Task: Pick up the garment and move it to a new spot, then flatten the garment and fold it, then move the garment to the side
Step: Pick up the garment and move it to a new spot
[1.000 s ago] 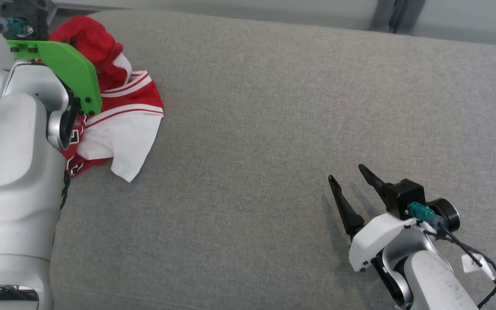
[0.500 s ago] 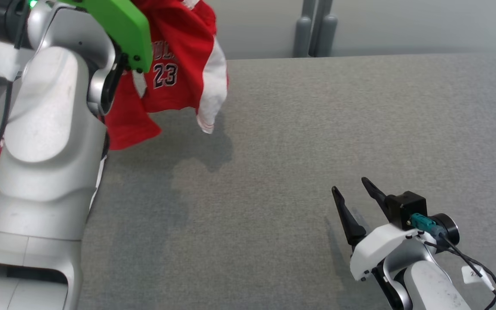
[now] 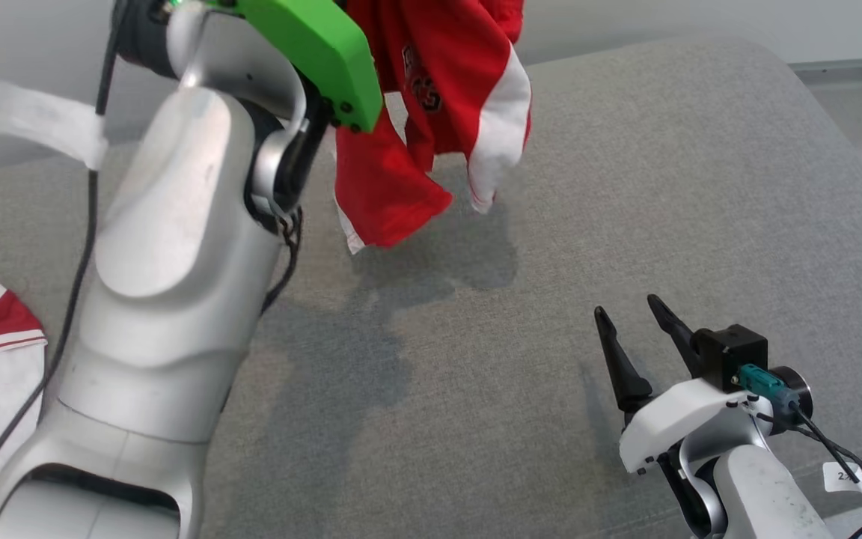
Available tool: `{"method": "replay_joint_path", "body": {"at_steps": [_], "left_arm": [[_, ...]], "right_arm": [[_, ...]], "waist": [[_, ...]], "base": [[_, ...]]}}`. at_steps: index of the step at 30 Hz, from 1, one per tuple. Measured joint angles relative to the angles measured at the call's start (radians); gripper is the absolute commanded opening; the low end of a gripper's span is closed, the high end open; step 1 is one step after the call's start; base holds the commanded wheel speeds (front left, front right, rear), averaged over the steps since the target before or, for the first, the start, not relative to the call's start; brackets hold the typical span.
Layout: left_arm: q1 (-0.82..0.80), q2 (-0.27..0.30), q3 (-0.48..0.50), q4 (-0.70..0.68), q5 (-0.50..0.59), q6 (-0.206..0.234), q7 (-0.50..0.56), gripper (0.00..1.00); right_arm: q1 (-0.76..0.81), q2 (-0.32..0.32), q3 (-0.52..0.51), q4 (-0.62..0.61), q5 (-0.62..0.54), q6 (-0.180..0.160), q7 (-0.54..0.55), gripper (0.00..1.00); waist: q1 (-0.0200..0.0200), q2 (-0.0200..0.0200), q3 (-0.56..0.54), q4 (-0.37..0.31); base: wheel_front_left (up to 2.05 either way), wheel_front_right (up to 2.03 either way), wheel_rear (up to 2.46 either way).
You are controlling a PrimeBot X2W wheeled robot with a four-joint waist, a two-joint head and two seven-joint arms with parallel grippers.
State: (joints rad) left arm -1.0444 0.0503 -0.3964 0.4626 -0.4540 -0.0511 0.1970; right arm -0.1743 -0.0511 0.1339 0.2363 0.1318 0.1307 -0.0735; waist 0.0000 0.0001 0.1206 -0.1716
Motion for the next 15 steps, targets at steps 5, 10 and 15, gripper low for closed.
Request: {"method": "replay_joint_path", "body": {"at_steps": [5,10,15], "left_arm": [[0.09,-0.002,-0.125,-0.001,-0.154,0.064,-0.082,0.0],[0.181,-0.003,-0.219,0.109,-0.221,0.114,-0.158,0.0],[0.235,0.002,-0.237,0.187,-0.23,0.123,-0.2,0.0]], "right_arm": [[-0.016,0.0,-0.006,0.009,0.01,0.0,-0.02,1.0],[-0.041,0.0,-0.008,0.025,0.018,0.0,-0.038,1.0],[-0.049,0.001,-0.008,0.039,0.017,0.0,-0.044,1.0]], "waist": [[0.0,0.0,0.049,-0.029],[0.0,0.0,0.096,-0.025],[0.0,0.0,0.104,0.014]], "base": [[0.0,0.0,0.0],[0.0,0.0,0.0],[0.0,0.0,0.0]]}}
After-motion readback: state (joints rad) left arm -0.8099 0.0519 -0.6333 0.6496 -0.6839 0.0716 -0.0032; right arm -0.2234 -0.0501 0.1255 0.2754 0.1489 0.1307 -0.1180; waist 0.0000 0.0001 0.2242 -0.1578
